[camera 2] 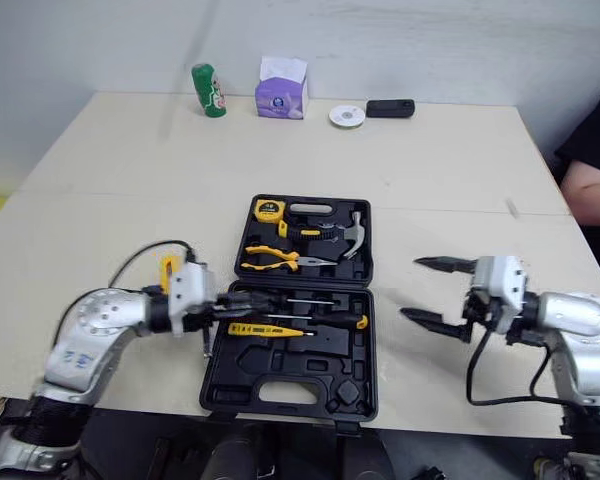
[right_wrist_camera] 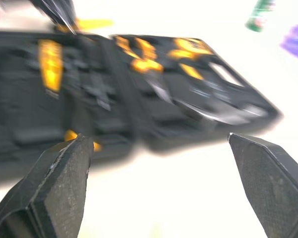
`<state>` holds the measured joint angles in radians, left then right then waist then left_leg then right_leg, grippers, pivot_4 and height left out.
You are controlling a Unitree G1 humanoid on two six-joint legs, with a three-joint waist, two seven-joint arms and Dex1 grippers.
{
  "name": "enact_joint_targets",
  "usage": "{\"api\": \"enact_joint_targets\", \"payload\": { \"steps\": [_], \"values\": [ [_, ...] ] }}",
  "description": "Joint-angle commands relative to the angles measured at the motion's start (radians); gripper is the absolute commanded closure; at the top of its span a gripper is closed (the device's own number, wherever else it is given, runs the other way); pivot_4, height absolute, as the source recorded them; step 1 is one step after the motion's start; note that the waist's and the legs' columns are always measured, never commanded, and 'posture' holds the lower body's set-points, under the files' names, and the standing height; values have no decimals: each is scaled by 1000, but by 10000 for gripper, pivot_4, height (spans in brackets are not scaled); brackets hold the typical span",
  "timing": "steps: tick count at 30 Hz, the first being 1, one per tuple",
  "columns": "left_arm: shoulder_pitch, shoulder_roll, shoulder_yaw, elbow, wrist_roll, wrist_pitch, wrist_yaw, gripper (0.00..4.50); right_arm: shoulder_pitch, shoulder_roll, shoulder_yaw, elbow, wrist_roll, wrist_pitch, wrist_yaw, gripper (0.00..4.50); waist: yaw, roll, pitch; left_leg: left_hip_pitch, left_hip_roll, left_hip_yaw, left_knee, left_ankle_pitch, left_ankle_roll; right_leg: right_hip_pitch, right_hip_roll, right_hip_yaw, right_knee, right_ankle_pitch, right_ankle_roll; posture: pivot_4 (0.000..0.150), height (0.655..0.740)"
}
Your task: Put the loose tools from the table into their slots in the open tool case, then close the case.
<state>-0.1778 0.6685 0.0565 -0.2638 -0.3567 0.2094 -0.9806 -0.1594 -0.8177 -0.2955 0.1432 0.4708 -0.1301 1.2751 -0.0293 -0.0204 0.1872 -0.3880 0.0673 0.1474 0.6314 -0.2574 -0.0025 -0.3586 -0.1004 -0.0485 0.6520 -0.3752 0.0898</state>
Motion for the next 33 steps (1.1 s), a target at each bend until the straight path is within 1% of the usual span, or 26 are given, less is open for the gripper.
{"api": "enact_joint_targets", "payload": {
  "steps": [1, 3, 4, 5, 7, 8, 10, 11, 13, 14, 19, 21, 22, 25, 28, 33],
  "values": [
    [61, 50, 165, -15, -70, -5, -2, 30652, -16, -32, -138, 164, -12, -108, -58, 0, 0, 0, 0, 0, 0, 0, 0, 0, 0, 0, 0, 0, 0, 0, 0, 1500, 7400],
    [107, 81, 275, 49, -61, -22, 25, 20829, -12, -50, -185, 253, -36, -174, -86, 0, -1, -1, 1, 0, 0, 0, 0, 0, 0, 0, 0, 0, 0, 0, 0, 1500, 7400],
    [131, 94, 337, 95, -58, -33, 39, 16710, -4, -62, -205, 302, -54, -220, -98, 0, -2, -1, 1, 0, 0, 0, 0, 0, 0, 0, 0, 0, 0, 0, 0, 1500, 7400],
    [151, 102, 394, 141, -51, -52, 57, 11509, 2, -73, -223, 353, -71, -265, -115, 0, -4, -1, 1, 1, 0, 0, 0, 0, 0, 0, 0, 0, 0, 0, 0, 1500, 7400],
    [191, 112, 493, 228, -36, -91, 97, 2595, 13, -90, -265, 462, -95, -343, -172, 0, -6, -1, 1, 1, 0, 0, 0, 0, -1, -1, 0, 0, 0, -1, -1, 1500, 7400],
    [213, 110, 546, 266, -27, -110, 131, 461, 23, -97, -290, 520, -102, -368, -211, 0, -8, -1, 1, 1, 0, 0, -1, 0, -1, -1, 0, 0, 0, -1, -1, 1500, 7400],
    [244, 104, 609, 314, -15, -142, 175, 461, 38, -105, -320, 597, -103, -395, -254, 0, -9, -2, 2, 1, 0, 0, -1, -1, -1, -1, -1, 0, -2, -1, -1, 1500, 7400],
    [288, 96, 681, 367, -2, -152, 229, 461, 82, -113, -357, 665, -104, -412, -305, 0, -11, -3, 2, 1, 0, 0, -2, -1, -1, -1, -1, 0, -3, -1, -1, 1500, 7400],
    [345, 81, 767, 427, -1, -166, 287, 461, 138, -125, -399, 751, -104, -442, -365, 0, -14, -3, 2, 1, 0, 1, -3, -2, -1, 0, -2, 0, -4, -1, -1, 1500, 7400],
    [370, 71, 805, 460, -4, -175, 320, 461, 167, -130, -415, 788, -105, -456, -396, 0, -14, -3, 2, 1, 0, 1, -4, -6, 4, 0, -2, -1, -5, -1, -1, 1500, 7400],
    [433, 56, 914, 580, 15, -234, 452, 461, 251, -149, -465, 894, -97, -492, -504, 0, -27, -4, 2, 1, 0, 1, -4, -9, 3, 1, -3, -1, -7, -1, -1, 1500, 7400],
    [430, 53, 983, 636, 9, -220, 576, 461, 286, -150, -480, 928, -93, -498, -542, 0, -30, -4, 2, 1, 0, 1, -3, -11, 0, 1, -4, -1, -7, 0, -2, 1500, 7400],
    [428, 52, 1004, 655, -3, -212, 611, 461, 295, -150, -484, 939, -90, -498, -558, 0, -31, -5, 1, 2, 0, 1, -3, -11, 0, 1, -4, -1, -7, 1, -2, 1500, 7400],
    [439, 32, 1017, 669, -28, -212, 627, 461, 309, -143, -488, 953, -87, -499, -584, 0, -36, -6, 0, 3, 1, 0, -4, -11, 0, 2, -4, -1, -7, 1, -2, 1500, 7400],
    [450, 23, 989, 651, -28, -214, 614, 461, 306, -138, -476, 952, -88, -504, -579, 0, -43, -6, 0, 3, 0, 1, -4, -11, 0, 2, -5, -1, -7, 1, -2, 1500, 7400],
    [425, 39, 947, 638, -30, -212, 608, 461, 249, -119, -445, 929, -90, -502, -546, 0, -51, -7, -1, 3, 0, 0, -5, -11, -1, 2, -5, -2, -7, 1, -2, 1500, 7400]
  ]
}}
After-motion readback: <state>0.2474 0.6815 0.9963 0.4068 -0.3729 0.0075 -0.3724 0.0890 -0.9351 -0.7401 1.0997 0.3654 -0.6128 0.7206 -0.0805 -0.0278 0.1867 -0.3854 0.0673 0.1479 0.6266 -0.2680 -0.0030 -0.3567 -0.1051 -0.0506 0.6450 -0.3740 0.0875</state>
